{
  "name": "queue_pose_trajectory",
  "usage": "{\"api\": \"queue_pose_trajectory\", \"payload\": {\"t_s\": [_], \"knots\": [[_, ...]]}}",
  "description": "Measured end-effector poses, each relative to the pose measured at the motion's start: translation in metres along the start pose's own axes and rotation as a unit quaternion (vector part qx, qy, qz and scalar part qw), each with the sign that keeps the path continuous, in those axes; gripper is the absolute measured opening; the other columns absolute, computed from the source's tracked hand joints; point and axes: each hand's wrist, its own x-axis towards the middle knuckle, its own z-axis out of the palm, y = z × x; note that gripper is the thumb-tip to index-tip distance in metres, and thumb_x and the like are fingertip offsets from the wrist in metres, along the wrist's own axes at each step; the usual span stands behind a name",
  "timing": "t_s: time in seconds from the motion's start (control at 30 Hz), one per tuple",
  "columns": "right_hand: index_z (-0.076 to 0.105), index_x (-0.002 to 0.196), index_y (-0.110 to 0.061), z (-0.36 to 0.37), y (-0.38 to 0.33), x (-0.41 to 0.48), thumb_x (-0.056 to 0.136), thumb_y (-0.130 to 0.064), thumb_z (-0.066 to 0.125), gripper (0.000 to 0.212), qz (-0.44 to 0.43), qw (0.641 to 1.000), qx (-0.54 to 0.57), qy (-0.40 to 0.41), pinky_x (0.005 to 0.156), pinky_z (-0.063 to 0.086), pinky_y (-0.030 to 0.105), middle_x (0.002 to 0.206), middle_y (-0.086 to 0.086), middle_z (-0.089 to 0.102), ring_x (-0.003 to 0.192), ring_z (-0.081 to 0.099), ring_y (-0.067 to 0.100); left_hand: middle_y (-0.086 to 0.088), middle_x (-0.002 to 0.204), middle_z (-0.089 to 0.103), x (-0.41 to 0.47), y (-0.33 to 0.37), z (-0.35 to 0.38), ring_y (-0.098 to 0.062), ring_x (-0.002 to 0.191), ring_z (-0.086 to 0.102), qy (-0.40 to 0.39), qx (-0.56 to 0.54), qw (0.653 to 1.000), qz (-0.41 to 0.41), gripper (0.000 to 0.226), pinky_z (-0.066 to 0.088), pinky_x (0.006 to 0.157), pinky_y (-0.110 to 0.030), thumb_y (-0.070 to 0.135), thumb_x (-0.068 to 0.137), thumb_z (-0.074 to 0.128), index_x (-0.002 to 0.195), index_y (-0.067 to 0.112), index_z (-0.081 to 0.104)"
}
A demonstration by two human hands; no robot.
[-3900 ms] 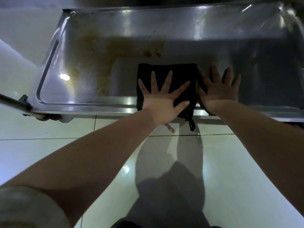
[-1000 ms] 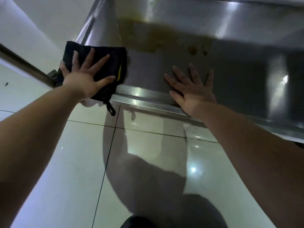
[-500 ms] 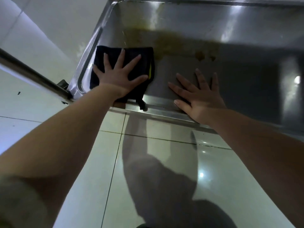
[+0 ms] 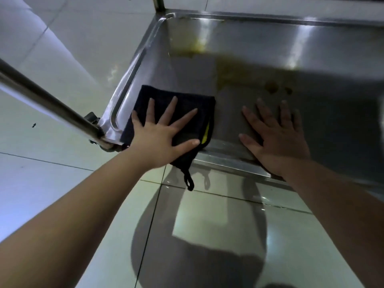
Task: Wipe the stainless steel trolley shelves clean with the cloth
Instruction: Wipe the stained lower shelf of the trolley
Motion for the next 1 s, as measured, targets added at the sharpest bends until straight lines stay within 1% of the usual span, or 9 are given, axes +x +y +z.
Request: {"api": "queue_pose_trajectory", "payload": {"t_s": [0.07, 0.17, 0.27, 0.4, 0.53, 0.63, 0.73, 0.9, 1.0], "knots": [[-0.008, 0.149, -0.053, 0.000, -0.001, -0.001, 0.088, -0.072, 0.009, 0.066, 0.001, 1.000, -0.013, -0.003, 0.119, -0.008, 0.051, 0.163, -0.015, -0.009, 0.149, -0.009, 0.034, 0.016, 0.162, -0.015, -0.002, 0.000, 0.001, -0.040, 0.146, -0.019, 0.003, -0.002, 1.000, -0.001, 0.072, -0.012, 0.107, -0.072, 0.096, 0.069, 0.007, 0.134, 0.074, -0.015], [-0.009, 0.150, -0.051, 0.001, -0.002, -0.002, 0.088, -0.071, 0.004, 0.066, 0.001, 1.000, -0.021, -0.002, 0.119, -0.008, 0.050, 0.163, -0.013, -0.010, 0.149, -0.009, 0.034, 0.018, 0.162, -0.015, 0.036, 0.003, -0.005, -0.039, 0.147, -0.019, 0.010, 0.002, 1.000, -0.018, 0.073, -0.012, 0.108, -0.072, 0.097, 0.067, 0.009, 0.133, 0.074, -0.015], [-0.008, 0.149, -0.052, 0.001, 0.000, -0.002, 0.086, -0.072, 0.001, 0.067, -0.001, 1.000, -0.017, -0.001, 0.119, -0.009, 0.049, 0.163, -0.013, -0.007, 0.149, -0.008, 0.033, 0.013, 0.164, -0.009, 0.094, -0.001, -0.015, -0.040, 0.148, -0.014, 0.038, -0.007, 0.998, -0.047, 0.076, -0.010, 0.107, -0.073, 0.096, 0.069, 0.013, 0.139, 0.071, -0.004], [-0.011, 0.148, -0.054, 0.001, 0.001, -0.001, 0.086, -0.074, 0.001, 0.066, -0.003, 1.000, -0.010, -0.006, 0.119, -0.010, 0.048, 0.163, -0.015, -0.008, 0.150, -0.009, 0.032, 0.012, 0.164, -0.009, 0.147, -0.013, -0.036, -0.041, 0.147, -0.014, -0.003, -0.034, 0.993, -0.116, 0.081, -0.008, 0.106, -0.075, 0.097, 0.067, 0.017, 0.140, 0.069, 0.000], [-0.011, 0.148, -0.053, 0.000, 0.000, -0.001, 0.086, -0.075, 0.000, 0.067, -0.004, 1.000, -0.008, -0.008, 0.119, -0.011, 0.049, 0.163, -0.015, -0.009, 0.149, -0.010, 0.032, 0.013, 0.164, -0.007, 0.136, -0.015, -0.035, -0.040, 0.148, -0.011, 0.002, -0.016, 0.995, -0.103, 0.081, -0.006, 0.106, -0.073, 0.098, 0.063, 0.011, 0.138, 0.071, -0.002], [-0.011, 0.149, -0.053, 0.001, 0.000, -0.001, 0.084, -0.075, -0.002, 0.068, -0.007, 1.000, -0.013, -0.007, 0.119, -0.010, 0.049, 0.163, -0.015, -0.010, 0.149, -0.011, 0.032, 0.016, 0.164, -0.004, 0.112, -0.040, -0.023, -0.034, 0.150, -0.007, 0.036, -0.012, 0.997, -0.067, 0.078, -0.005, 0.110, -0.069, 0.102, 0.060, 0.007, 0.133, 0.076, -0.005], [-0.011, 0.148, -0.053, 0.001, -0.002, -0.002, 0.083, -0.075, -0.002, 0.069, -0.004, 1.000, -0.009, -0.007, 0.119, -0.010, 0.049, 0.163, -0.015, -0.010, 0.149, -0.011, 0.032, 0.016, 0.164, -0.001, 0.104, -0.063, -0.030, -0.031, 0.151, -0.004, 0.035, 0.006, 0.998, -0.059, 0.080, -0.002, 0.113, -0.067, 0.102, 0.060, 0.006, 0.135, 0.075, -0.004], [-0.010, 0.148, -0.053, -0.001, -0.002, -0.002, 0.083, -0.074, -0.005, 0.069, -0.003, 1.000, -0.016, -0.006, 0.119, -0.009, 0.050, 0.163, -0.014, -0.010, 0.149, -0.010, 0.033, 0.015, 0.164, -0.003, 0.111, -0.048, -0.027, -0.038, 0.149, -0.007, 0.039, 0.024, 0.996, -0.077, 0.084, -0.008, 0.111, -0.069, 0.099, 0.062, 0.007, 0.140, 0.069, -0.001], [-0.008, 0.149, -0.052, 0.000, -0.003, -0.002, 0.086, -0.074, -0.001, 0.068, -0.010, 1.000, -0.013, -0.008, 0.119, -0.008, 0.052, 0.163, -0.015, -0.009, 0.149, -0.010, 0.035, 0.014, 0.164, -0.007, 0.123, -0.030, -0.027, -0.041, 0.148, -0.011, 0.022, 0.004, 0.996, -0.085, 0.083, -0.010, 0.110, -0.070, 0.098, 0.064, 0.011, 0.141, 0.068, -0.002]]}}
